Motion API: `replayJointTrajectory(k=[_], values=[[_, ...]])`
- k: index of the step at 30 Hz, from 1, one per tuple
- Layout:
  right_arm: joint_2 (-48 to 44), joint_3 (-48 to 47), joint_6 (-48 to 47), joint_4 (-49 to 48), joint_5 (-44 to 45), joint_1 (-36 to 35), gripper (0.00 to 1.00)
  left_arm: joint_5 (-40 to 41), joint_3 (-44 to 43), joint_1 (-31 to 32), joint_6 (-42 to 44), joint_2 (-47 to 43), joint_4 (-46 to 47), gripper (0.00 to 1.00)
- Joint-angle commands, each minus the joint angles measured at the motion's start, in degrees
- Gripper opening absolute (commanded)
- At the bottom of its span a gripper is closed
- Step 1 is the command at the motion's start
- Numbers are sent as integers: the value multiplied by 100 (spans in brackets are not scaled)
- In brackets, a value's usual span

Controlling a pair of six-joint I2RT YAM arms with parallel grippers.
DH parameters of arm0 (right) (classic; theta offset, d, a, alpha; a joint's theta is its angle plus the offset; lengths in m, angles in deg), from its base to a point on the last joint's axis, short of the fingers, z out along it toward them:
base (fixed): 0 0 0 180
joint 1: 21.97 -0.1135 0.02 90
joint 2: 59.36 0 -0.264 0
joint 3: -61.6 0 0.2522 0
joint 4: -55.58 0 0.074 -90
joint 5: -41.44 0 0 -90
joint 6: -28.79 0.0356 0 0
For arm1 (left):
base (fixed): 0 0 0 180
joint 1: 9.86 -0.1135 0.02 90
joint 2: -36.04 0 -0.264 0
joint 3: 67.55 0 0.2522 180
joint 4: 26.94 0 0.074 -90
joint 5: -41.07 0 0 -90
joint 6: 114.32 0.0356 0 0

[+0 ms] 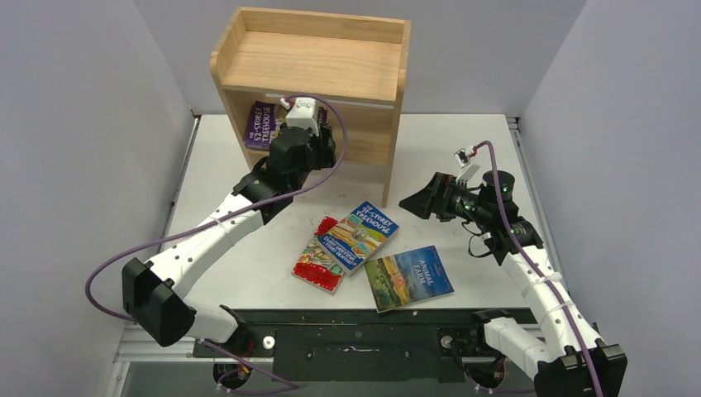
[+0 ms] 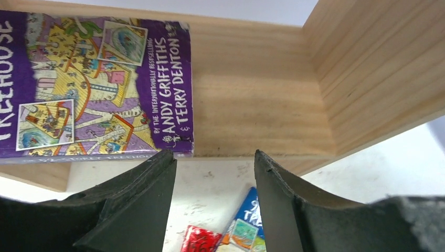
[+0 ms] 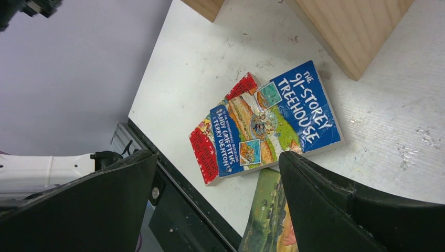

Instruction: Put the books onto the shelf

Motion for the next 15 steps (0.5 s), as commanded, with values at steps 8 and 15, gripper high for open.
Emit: replayJointTrajectory(k=[8,15], values=[[50,-193,-93,-169,112,-77,90,966,-398,428,1986,489,221,58],[43,-186,-95,-152,145,-95,90,1247,-488,482,2525,874,379,58]])
